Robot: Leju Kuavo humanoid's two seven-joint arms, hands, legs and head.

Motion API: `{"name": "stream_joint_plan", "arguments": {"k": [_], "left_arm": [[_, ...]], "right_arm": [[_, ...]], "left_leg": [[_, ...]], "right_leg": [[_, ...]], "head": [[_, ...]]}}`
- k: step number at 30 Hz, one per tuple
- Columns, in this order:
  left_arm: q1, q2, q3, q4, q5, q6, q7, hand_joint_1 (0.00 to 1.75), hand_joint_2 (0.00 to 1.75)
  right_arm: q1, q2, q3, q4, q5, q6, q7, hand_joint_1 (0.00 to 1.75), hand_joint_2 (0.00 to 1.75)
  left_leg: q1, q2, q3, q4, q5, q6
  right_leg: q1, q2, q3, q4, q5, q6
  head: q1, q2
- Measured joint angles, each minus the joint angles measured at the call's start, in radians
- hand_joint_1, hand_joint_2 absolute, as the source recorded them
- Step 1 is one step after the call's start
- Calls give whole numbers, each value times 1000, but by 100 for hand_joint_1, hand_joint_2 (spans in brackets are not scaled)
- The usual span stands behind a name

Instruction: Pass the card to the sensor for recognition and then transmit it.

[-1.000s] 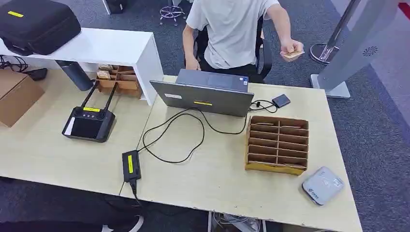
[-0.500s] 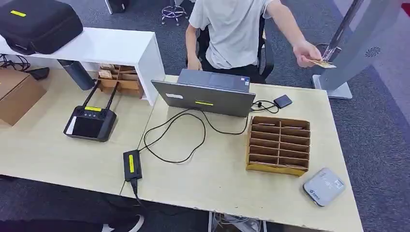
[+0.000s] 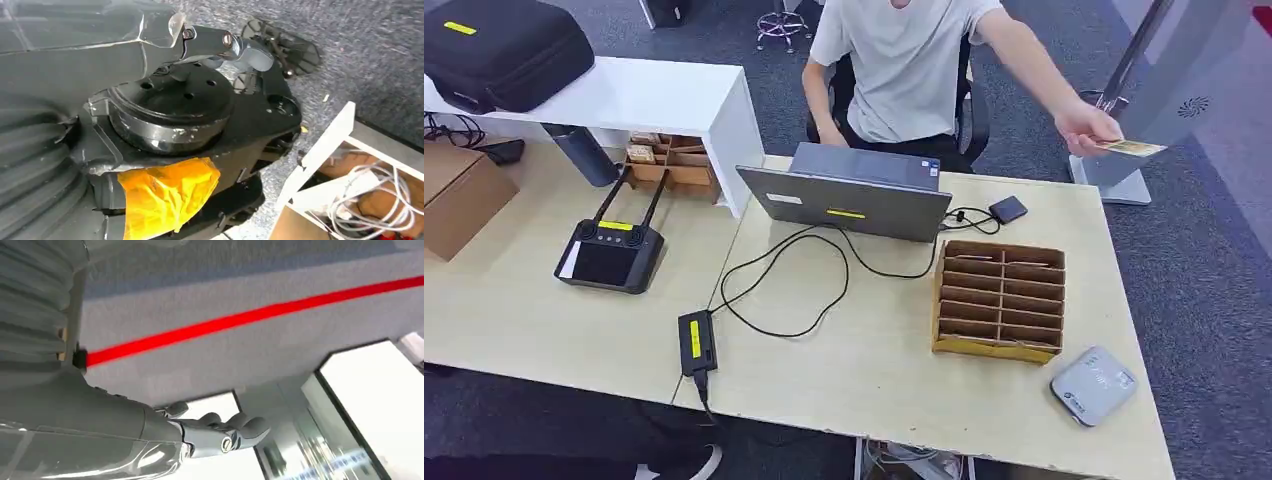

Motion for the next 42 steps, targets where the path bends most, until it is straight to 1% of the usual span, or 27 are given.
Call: {"name": "stream_joint_plan", "arguments": {"k": [2, 13, 20, 27, 42], "left_arm": [[4, -7, 23, -6, -32, -5, 14, 0, 175], [28, -47, 149, -32, -193, -34, 69, 0, 175], [36, -80, 247, -47, -310, -57, 111, 0, 175], [46, -116, 348, -55, -438, -88, 149, 0, 175], [65, -197, 581, -72, -717, -162, 225, 0, 175]], "right_arm": [[-6, 6, 62, -41, 1, -15, 15, 0, 175], [-14, 42, 350, -228, 25, -104, 98, 0, 175], [-14, 88, 523, -326, 60, -167, 157, 0, 175], [-4, 161, 686, -413, 96, -232, 211, 0, 175], [61, 355, 1007, -613, 145, -359, 301, 0, 175]], "left_leg": [[0, 0, 0, 0, 0, 0], [0, 0, 0, 0, 0, 0], [0, 0, 0, 0, 0, 0], [0, 0, 0, 0, 1, 0], [1, 0, 1, 0, 2, -1]], "right_leg": [[0, 0, 0, 0, 0, 0], [0, 0, 0, 0, 0, 0], [0, 0, 0, 1, 0, 0], [0, 0, 0, 1, 0, 0], [1, 1, 0, 2, 0, 0]], "head": [[0, 0], [0, 0], [0, 0], [0, 0], [0, 0]]}}
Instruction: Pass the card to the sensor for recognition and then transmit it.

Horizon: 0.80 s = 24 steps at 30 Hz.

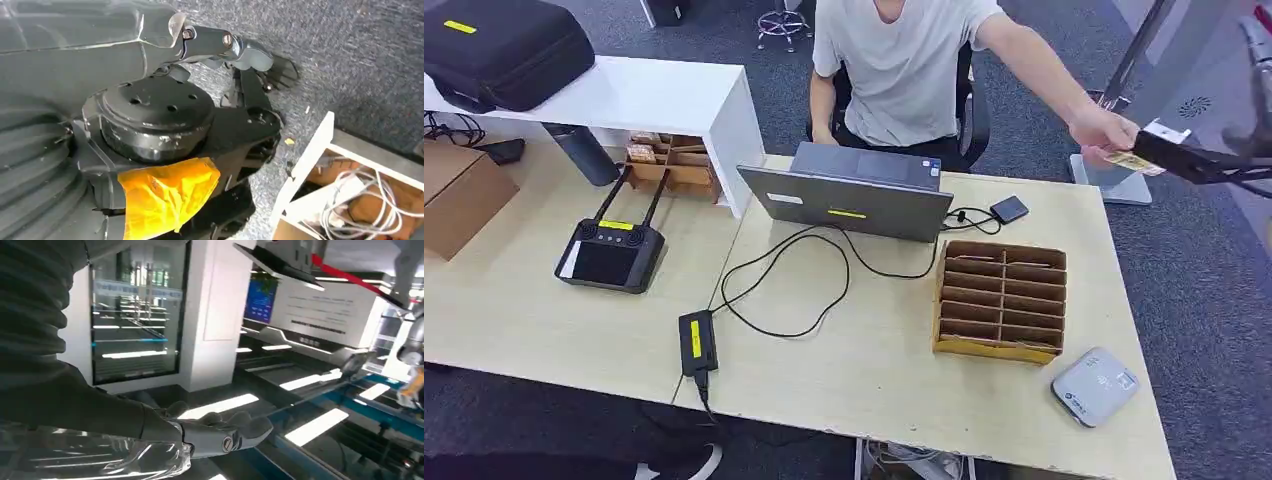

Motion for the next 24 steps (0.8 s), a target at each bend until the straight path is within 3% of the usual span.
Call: {"name": "stream_joint_plan", "arguments": {"k": [6, 15, 16, 17, 18, 24], "left_arm": [[11, -33, 84, -17, -113, -14, 10, 0, 175], [55, -90, 220, -127, -310, 3, 10, 0, 175], [58, -97, 235, -136, -328, 3, 11, 0, 0], [60, -106, 252, -143, -345, 1, 14, 0, 0], [59, -114, 271, -149, -359, -6, 19, 0, 175], [36, -150, 386, -146, -377, -74, -4, 0, 175]], "right_arm": [[37, 64, 116, -96, 2, -45, 22, 0, 175], [108, 121, 248, -265, -15, -96, 48, 0, 175], [114, 126, 260, -281, -17, -100, 50, 0, 175], [121, 130, 270, -296, -18, -103, 51, 0, 175], [126, 133, 281, -309, -21, -107, 51, 0, 175], [146, 144, 320, -373, -40, -118, 53, 0, 175]], "left_leg": [[0, 0, 0, 0, 0, 0], [0, 0, 0, 0, 0, 0], [0, 0, 0, 0, 0, 0], [0, 0, 0, 0, 0, 0], [0, 0, 0, 0, 0, 0], [0, 1, 0, 0, 0, 0]], "right_leg": [[0, 0, 0, 0, 0, 0], [0, 0, 0, 0, 0, 0], [0, 0, 0, 0, 0, 0], [0, 0, 0, 0, 0, 0], [0, 0, 0, 0, 0, 0], [0, 1, 0, 0, 0, 0]], "head": [[0, 0], [0, 0], [0, 0], [0, 0], [1, 0], [0, 0]]}}
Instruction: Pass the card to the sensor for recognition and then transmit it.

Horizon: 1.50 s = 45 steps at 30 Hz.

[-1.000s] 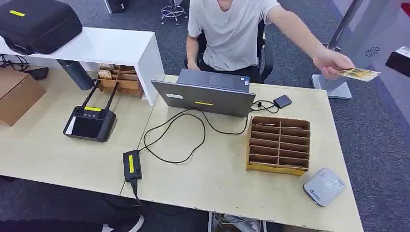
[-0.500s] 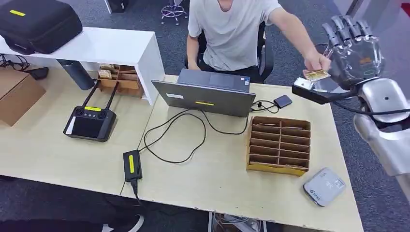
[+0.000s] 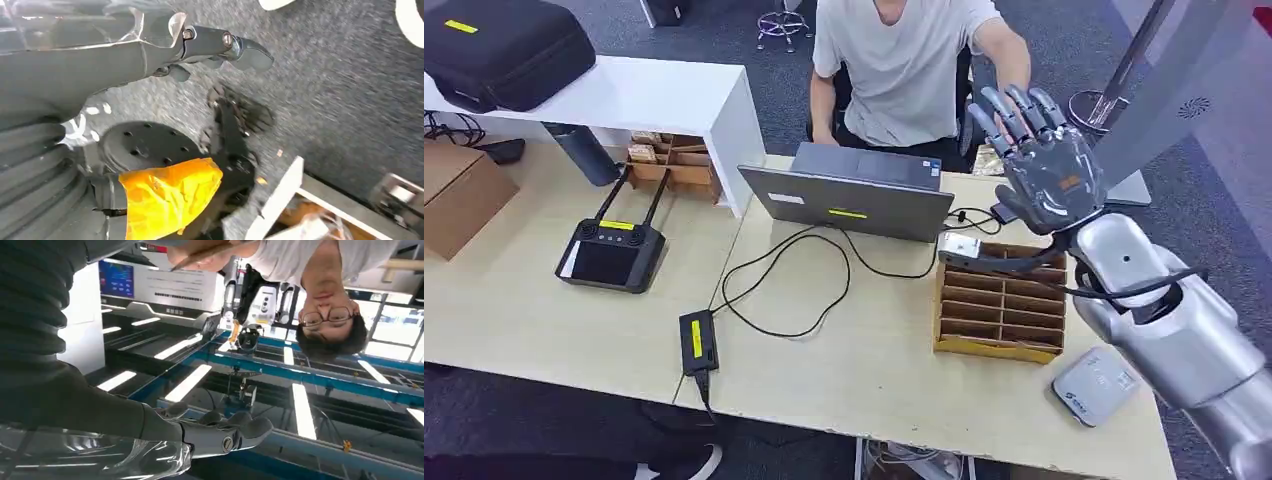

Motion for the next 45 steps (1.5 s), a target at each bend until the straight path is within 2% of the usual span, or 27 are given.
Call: {"name": "stream_joint_plan", "arguments": {"k": [4, 11, 19, 27, 28, 45], "left_arm": [[-24, -13, 55, 14, 8, -37, -24, 0, 175], [-38, -18, 96, 40, 19, -43, -40, 0, 175], [-37, -27, 133, 44, 12, -52, -29, 0, 175], [-34, -29, 148, 44, 29, -50, -10, 0, 175], [-33, -29, 148, 44, 32, -50, -10, 0, 175], [-31, -32, 147, 44, 75, -33, 5, 0, 175]], "right_arm": [[4, 3, 19, -22, -11, -3, 1, 0, 175], [5, 5, 32, -37, -18, -5, 2, 0, 175], [5, 5, 35, -29, -5, -2, 24, 0, 175], [6, -9, 8, 50, 25, -15, 49, 0, 175], [7, -12, 2, 62, 26, -23, 49, 175, 175], [28, -19, -35, 118, 34, -31, 40, 175, 175]], "left_leg": [[0, 1, 0, 0, 0, 0], [0, 1, 0, 0, 0, 0], [0, 1, 1, 1, 0, 0], [0, 2, 1, 1, 0, 0], [0, 2, 0, 1, 0, 0], [0, 3, 0, 1, 0, 0]], "right_leg": [[0, 1, 0, 0, 0, 0], [0, 1, 0, 0, 0, 0], [0, 2, 0, 0, 0, 0], [0, 2, 0, 0, 0, 0], [0, 2, 0, 0, 0, 0], [0, 3, 0, 0, 0, 0]], "head": [[0, 0], [0, 0], [0, 0], [0, 0], [0, 0], [0, 0]]}}
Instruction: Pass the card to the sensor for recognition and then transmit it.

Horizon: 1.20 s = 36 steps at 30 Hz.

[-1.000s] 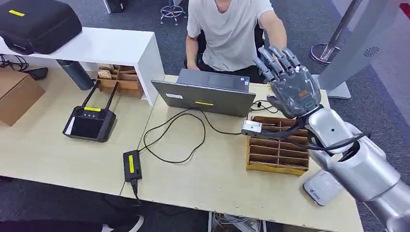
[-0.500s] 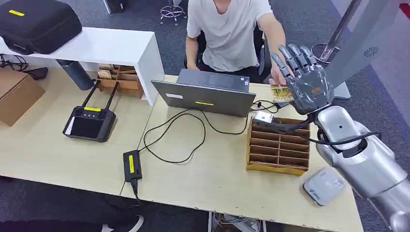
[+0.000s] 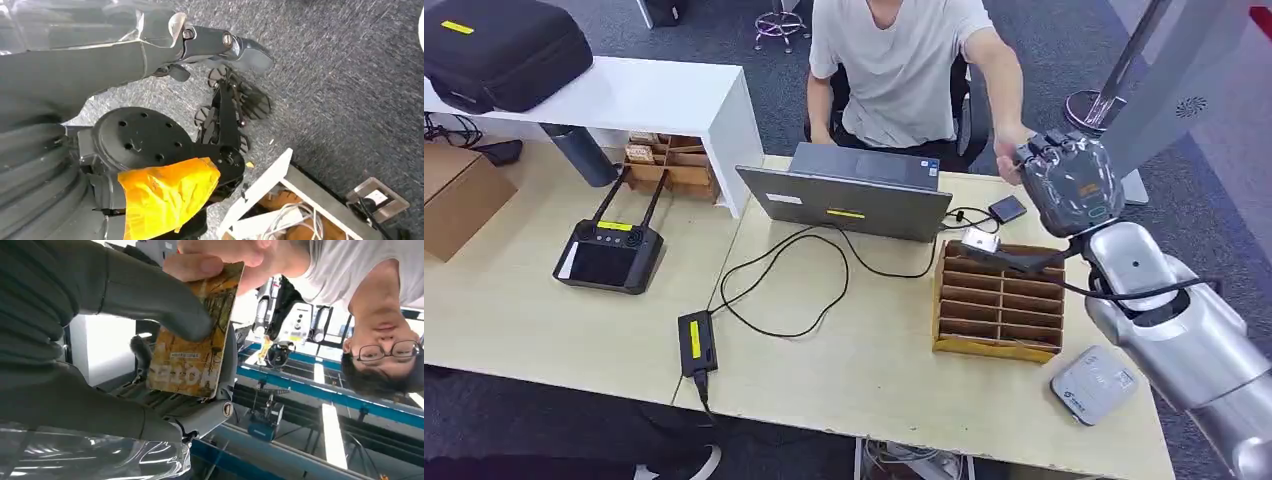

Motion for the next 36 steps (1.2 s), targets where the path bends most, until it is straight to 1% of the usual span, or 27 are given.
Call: {"name": "stream_joint_plan", "arguments": {"k": [9, 13, 18, 25, 27, 29, 31, 34, 36], "left_arm": [[3, -1, -3, 0, 52, 7, 0, 0, 175], [3, -1, -3, 0, 45, 16, 0, 0, 175], [11, -3, -18, -8, 63, 37, 18, 0, 175], [18, -4, -34, -17, 67, 44, 18, 0, 175], [18, -5, -36, -17, 74, 46, 22, 0, 175], [22, -6, -39, -23, 89, 50, 32, 0, 175], [28, -6, -48, -31, 108, 62, 41, 0, 175], [45, -10, -69, -52, 149, 87, 57, 0, 175], [56, -13, -86, -69, 176, 102, 62, 0, 175]], "right_arm": [[2, 1, -3, 3, 6, 7, -5, 175, 175], [4, 2, -5, 6, 9, 6, -6, 175, 175], [6, 2, -7, 8, 12, 18, -3, 175, 175], [11, -1, -17, 18, 14, 17, -3, 175, 175], [11, -1, -18, 20, 21, 27, 5, 175, 175], [10, -3, -24, 20, 24, 67, 22, 175, 175], [9, -15, -27, 19, 19, 128, 39, 175, 175], [4, -59, -31, 5, -8, 263, 60, 175, 175], [3, -100, -33, -19, -34, 320, 64, 175, 175]], "left_leg": [[0, 0, 0, 0, 0, 0], [0, 0, 0, 0, 0, 0], [0, 0, 0, 0, 0, 0], [0, 0, 0, 0, 0, 0], [0, 0, 0, 0, 0, 0], [0, 0, 0, 0, 0, 0], [0, 0, 0, 0, 0, 0], [0, -1, 0, 1, 0, 0], [-1, -1, 0, 2, -1, 1]], "right_leg": [[0, 0, 0, 0, 0, 0], [0, 0, 0, 0, 0, 0], [0, 0, 0, 0, 0, 0], [0, 0, 0, 0, 0, 0], [0, 0, 0, 0, 0, 0], [0, 0, 0, 0, 0, 0], [0, 0, 0, 0, 0, 0], [0, -1, 0, 0, 0, 0], [0, -1, 0, 0, 0, 0]], "head": [[0, 0], [0, 0], [0, 0], [0, 0], [0, 0], [0, 0], [0, 0], [0, 0], [0, 0]]}}
